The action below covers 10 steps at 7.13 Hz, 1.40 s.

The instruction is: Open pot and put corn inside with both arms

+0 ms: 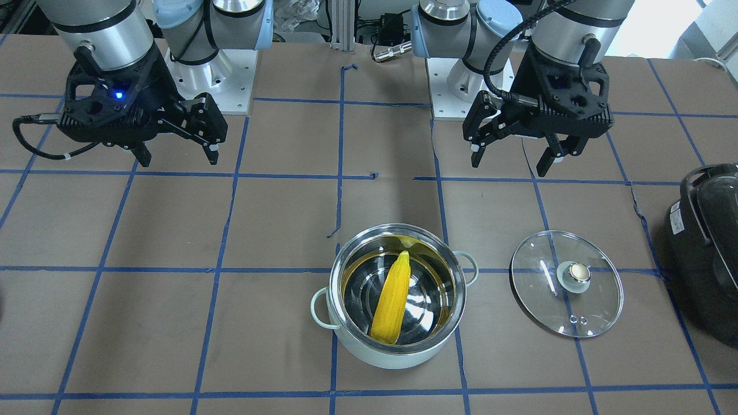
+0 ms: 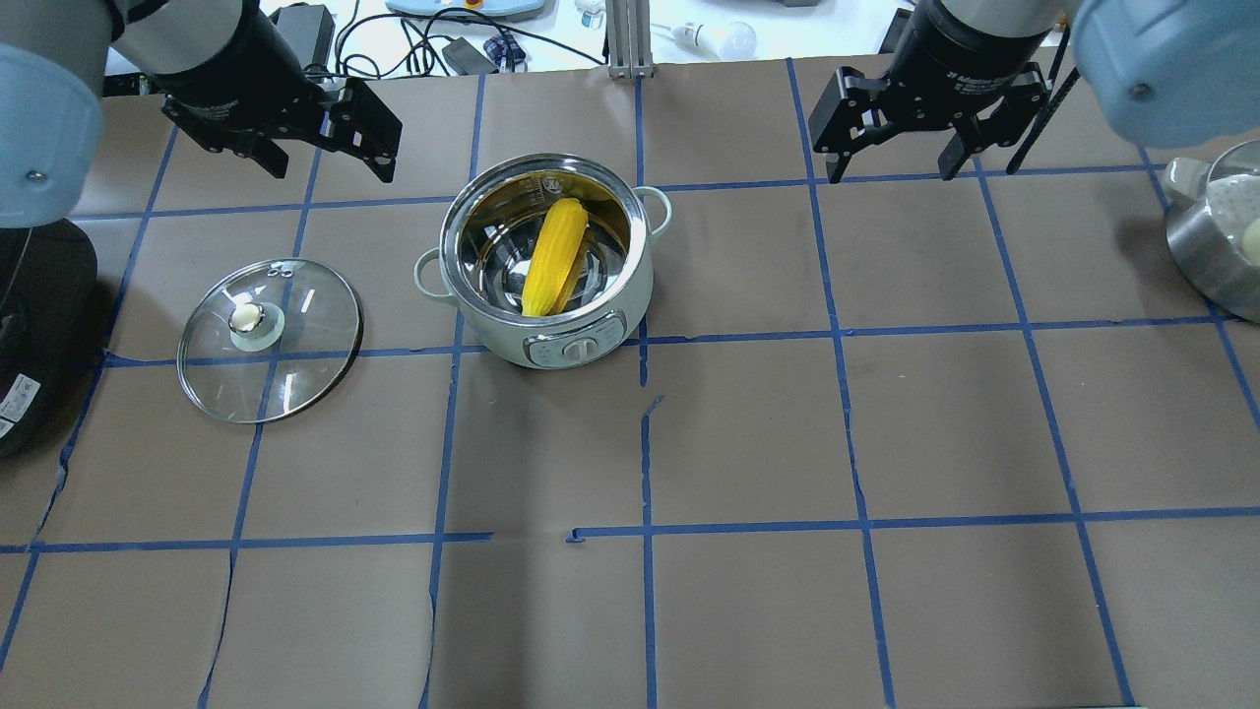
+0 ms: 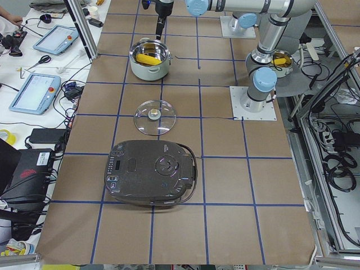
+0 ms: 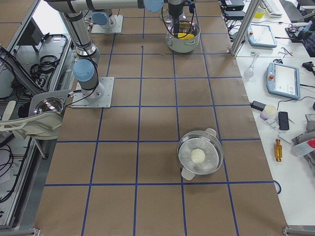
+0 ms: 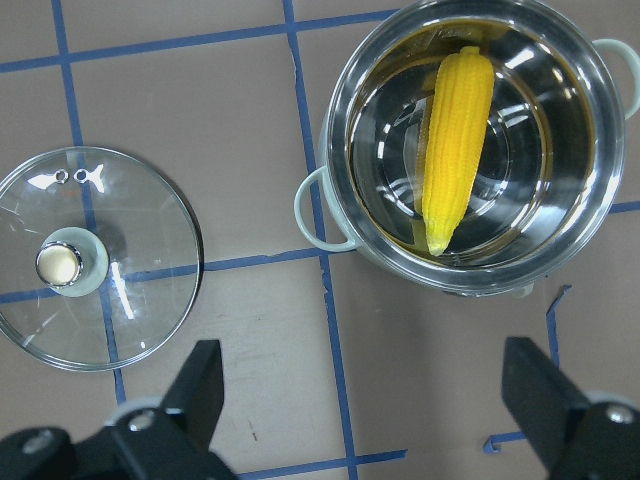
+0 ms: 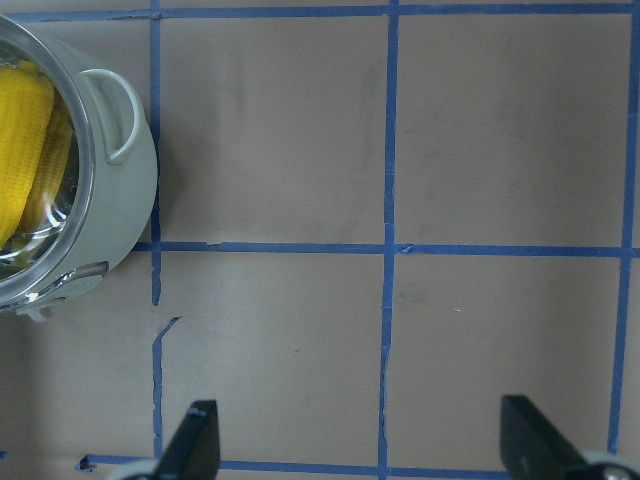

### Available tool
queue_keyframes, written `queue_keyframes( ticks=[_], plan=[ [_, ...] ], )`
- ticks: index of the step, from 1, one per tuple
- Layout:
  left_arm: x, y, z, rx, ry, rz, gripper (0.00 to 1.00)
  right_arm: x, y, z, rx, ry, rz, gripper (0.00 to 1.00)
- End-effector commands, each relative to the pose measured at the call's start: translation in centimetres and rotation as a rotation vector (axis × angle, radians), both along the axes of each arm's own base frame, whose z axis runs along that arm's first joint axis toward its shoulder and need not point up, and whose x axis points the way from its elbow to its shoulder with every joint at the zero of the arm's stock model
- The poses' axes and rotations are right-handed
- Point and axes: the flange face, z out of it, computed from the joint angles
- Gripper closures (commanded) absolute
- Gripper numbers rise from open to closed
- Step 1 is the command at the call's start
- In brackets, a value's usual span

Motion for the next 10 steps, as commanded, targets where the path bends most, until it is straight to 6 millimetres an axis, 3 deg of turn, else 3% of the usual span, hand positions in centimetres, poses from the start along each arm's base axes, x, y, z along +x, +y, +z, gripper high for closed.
queue_keyframes(
  ticks=[1,7,10],
  plan=[
    [0.0,0.0,-0.1,0.002,0.000,0.000,0.00,-0.1,0.1,0.1,-0.003,0.005,0.020,0.00],
    [0.0,0.5,0.0,0.000,0.000,0.000,0.00,-0.6,-0.4,0.1,-0.024,0.024,0.041,0.00],
    [0.0,0.7,0.2,-0.002,-0.003,-0.001,0.00,-0.8,0.8,1.6,-0.051,0.055,0.041,0.00]
  ],
)
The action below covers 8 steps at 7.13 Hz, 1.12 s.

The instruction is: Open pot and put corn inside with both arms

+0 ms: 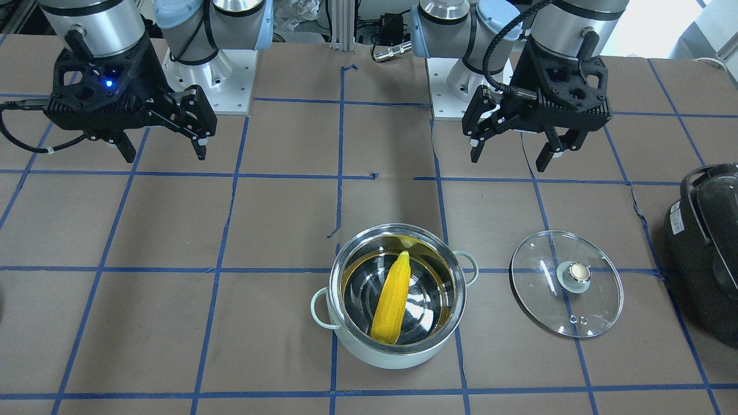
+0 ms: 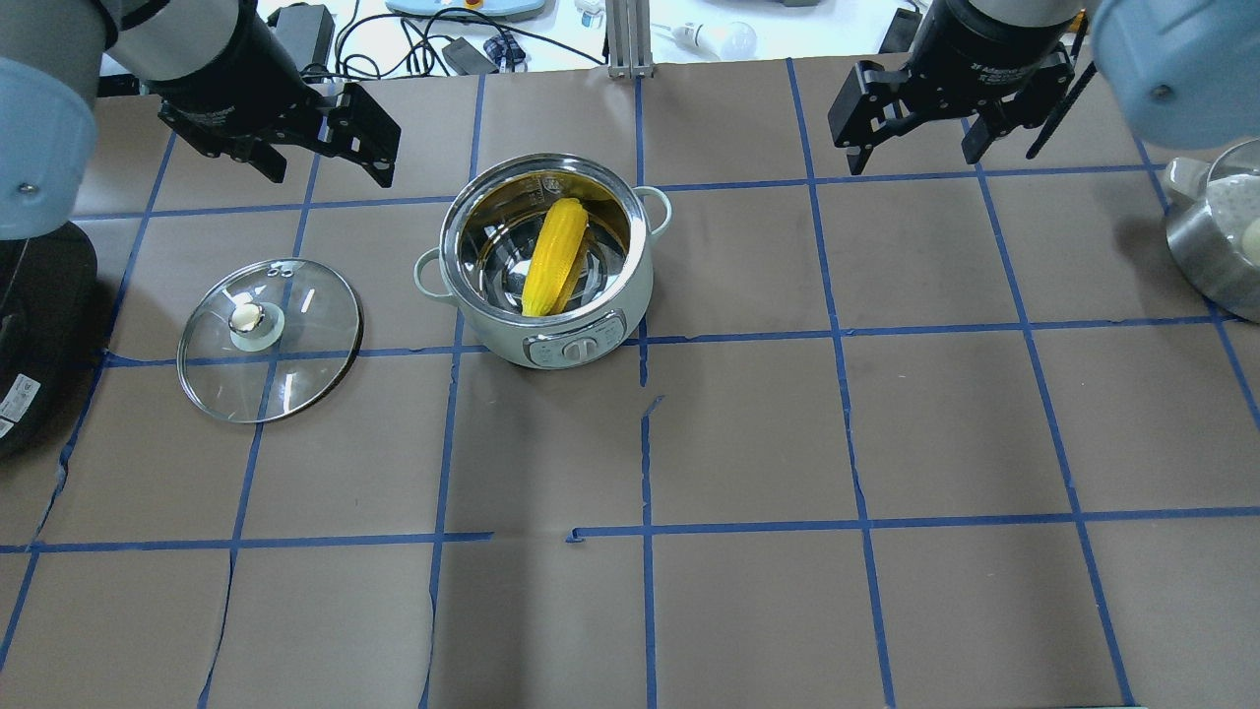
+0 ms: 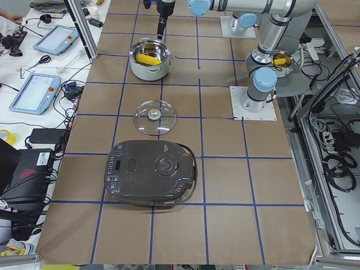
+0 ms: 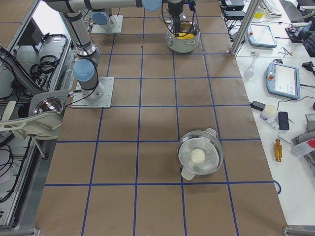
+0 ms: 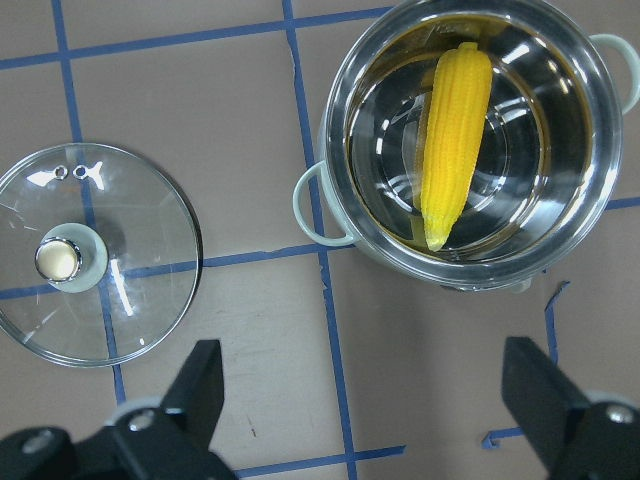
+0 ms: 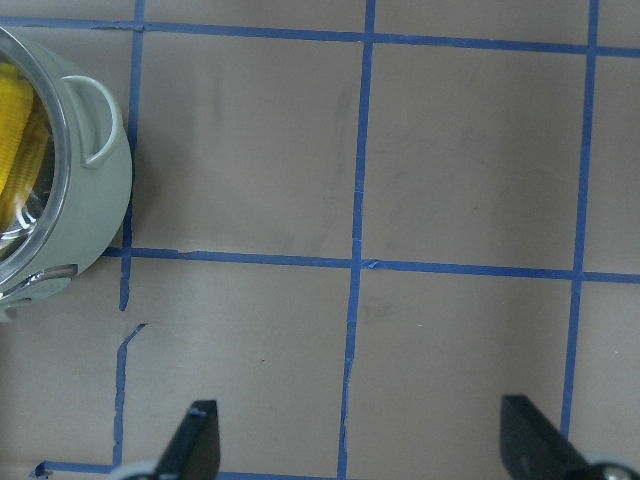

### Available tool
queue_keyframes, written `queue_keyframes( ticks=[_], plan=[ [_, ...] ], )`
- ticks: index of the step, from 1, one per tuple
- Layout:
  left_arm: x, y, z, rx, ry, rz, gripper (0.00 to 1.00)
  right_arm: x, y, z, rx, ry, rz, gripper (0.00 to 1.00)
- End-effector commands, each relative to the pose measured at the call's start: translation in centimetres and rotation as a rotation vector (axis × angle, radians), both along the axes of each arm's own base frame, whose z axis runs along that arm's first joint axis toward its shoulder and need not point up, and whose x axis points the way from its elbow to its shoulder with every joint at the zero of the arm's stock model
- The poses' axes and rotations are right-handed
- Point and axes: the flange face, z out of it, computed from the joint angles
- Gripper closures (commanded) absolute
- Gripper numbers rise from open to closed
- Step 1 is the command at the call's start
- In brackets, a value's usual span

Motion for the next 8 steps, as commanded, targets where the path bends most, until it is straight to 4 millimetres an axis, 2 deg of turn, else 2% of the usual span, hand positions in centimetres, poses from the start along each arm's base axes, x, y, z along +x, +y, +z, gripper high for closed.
queue_keyframes(
  ticks=[1,5,8],
  plan=[
    [0.0,0.1,0.0,0.000,-0.004,-0.002,0.00,0.3,0.3,0.2,-0.005,-0.011,0.001,0.00],
    [0.6,0.0,0.2,0.025,-0.039,0.090,0.00,0.3,0.3,0.0,0.006,-0.008,0.002,0.00],
    [0.5,1.1,0.2,0.080,-0.030,0.182,0.00,0.3,0.3,0.2,0.002,-0.003,0.001,0.00]
  ],
)
